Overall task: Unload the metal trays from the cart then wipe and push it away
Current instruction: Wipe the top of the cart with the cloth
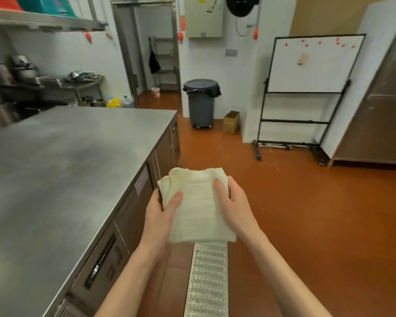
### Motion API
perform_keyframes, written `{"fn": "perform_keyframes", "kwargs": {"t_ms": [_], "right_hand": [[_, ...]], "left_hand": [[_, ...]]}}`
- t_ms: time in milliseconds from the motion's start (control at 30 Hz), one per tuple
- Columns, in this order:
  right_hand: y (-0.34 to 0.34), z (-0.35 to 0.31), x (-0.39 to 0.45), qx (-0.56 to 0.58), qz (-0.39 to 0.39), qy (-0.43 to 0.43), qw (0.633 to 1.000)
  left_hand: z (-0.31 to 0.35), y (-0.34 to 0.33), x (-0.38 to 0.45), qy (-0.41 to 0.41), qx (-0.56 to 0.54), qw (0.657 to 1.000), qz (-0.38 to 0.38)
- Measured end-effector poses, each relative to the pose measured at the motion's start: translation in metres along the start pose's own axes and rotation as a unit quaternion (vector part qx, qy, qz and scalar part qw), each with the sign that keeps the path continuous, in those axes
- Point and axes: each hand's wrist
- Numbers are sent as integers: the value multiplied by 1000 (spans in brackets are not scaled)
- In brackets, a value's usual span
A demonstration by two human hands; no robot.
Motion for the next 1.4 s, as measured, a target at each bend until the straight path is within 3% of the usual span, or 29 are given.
{"fn": "perform_keyframes", "kwargs": {"t_ms": [333, 667, 967, 1400], "right_hand": [[-111, 25, 124, -13, -52, 65, 996], [-207, 58, 251, 13, -161, 49, 986], [-312, 62, 314, 30, -280, 68, 957], [-493, 70, 384, 45, -379, 63, 922]], "left_hand": [[13, 69, 127, 8, -21, 993, 112], [15, 118, 242, -7, -13, 968, 252], [12, 194, 305, -1, -37, 938, 346], [4, 325, 381, -16, 46, 895, 443]]}}
Point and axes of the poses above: each hand's wrist, its own x-axis towards the middle knuckle, its own y-axis out of the back of the hand, z = x × y, and after that the axes turned 8 degrees about y, right-handed
